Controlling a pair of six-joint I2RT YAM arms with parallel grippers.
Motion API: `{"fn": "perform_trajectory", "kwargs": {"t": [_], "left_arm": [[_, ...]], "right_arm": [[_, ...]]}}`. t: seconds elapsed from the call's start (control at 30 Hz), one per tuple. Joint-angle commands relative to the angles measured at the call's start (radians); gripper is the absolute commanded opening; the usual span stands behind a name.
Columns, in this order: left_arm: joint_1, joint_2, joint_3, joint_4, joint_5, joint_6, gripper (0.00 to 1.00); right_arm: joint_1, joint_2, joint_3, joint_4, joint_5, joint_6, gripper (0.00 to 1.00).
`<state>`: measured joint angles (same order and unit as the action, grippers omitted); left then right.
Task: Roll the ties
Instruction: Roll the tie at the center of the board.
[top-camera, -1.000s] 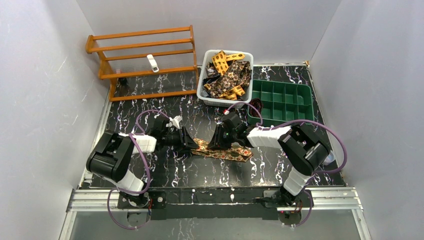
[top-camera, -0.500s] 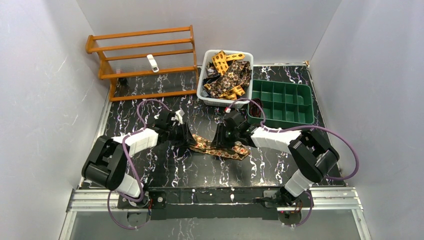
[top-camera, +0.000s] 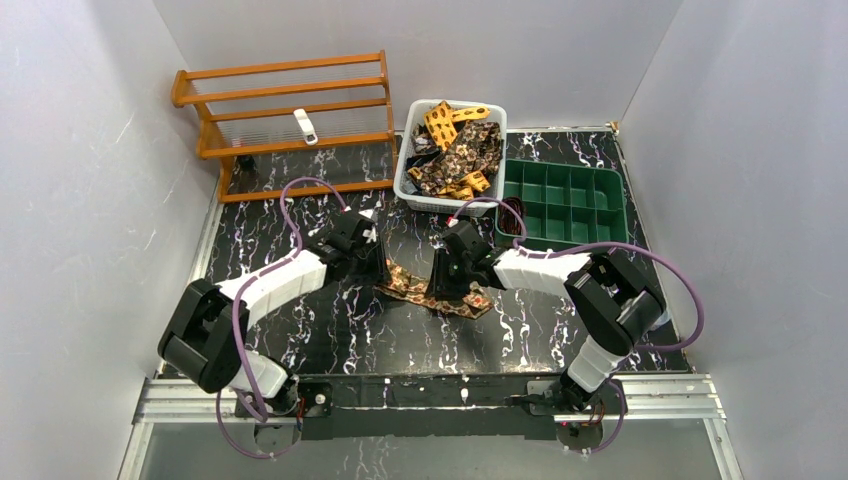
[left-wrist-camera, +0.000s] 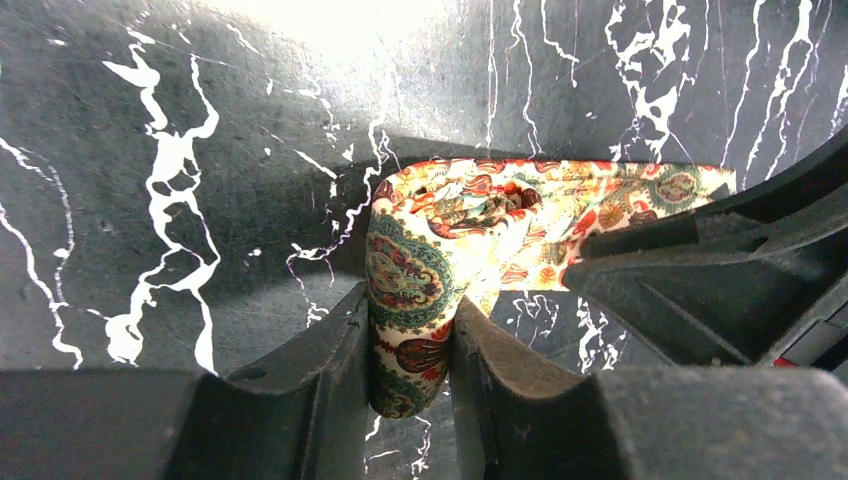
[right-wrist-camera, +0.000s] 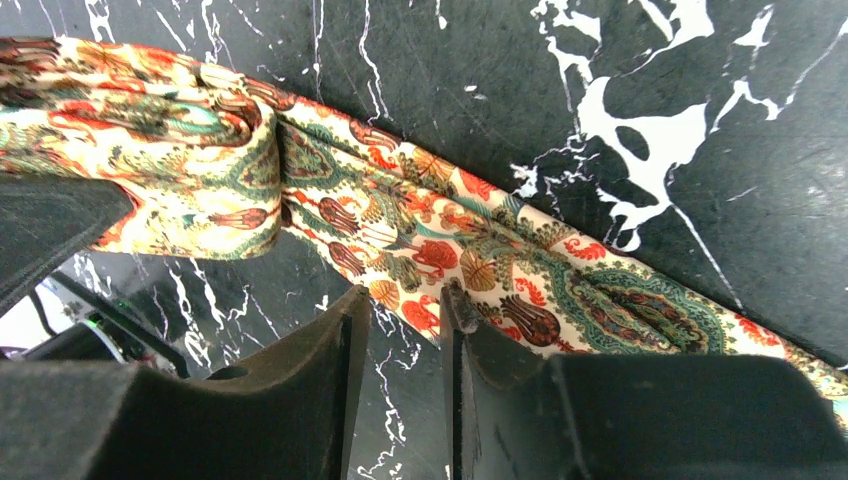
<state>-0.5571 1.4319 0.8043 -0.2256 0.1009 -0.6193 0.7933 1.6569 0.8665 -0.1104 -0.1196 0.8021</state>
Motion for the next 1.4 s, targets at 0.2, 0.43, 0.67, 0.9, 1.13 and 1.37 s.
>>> {"fn": "perform_trajectory", "kwargs": {"t": [0.2,0.43,0.67,0.9,1.13,1.37], "left_arm": [[-0.13,-0.011,0.127,-0.19,-0.313,0.12,0.26],[-0.197,0.031,0.216,-0.282,-0.48,0.159,0.25],[-0.28,0.122,0.246,-0.348,-0.718,0.127,0.23],[-0.343,0.191,0.318,-0.393,-0.844,0.077,0.22],[-0.4,0.213,0.358,-0.409,-0.869,0.029,0.22],[-0.448,0.286,0.402,-0.453,-0.935,-0.007,0.21]], "right_arm": [[-0.015,-0.084,0.034,-0.012,-0.08,-0.038,0.5],[-0.077,-0.195,0.005,-0.068,0.026,0.011,0.54],[-0.144,-0.279,-0.053,-0.081,0.063,0.067,0.56],[-0.163,-0.321,-0.072,-0.093,0.08,0.062,0.57],[-0.17,-0.317,-0.108,-0.067,0.067,0.087,0.59],[-0.172,-0.299,-0.119,-0.06,0.046,0.106,0.59]]}}
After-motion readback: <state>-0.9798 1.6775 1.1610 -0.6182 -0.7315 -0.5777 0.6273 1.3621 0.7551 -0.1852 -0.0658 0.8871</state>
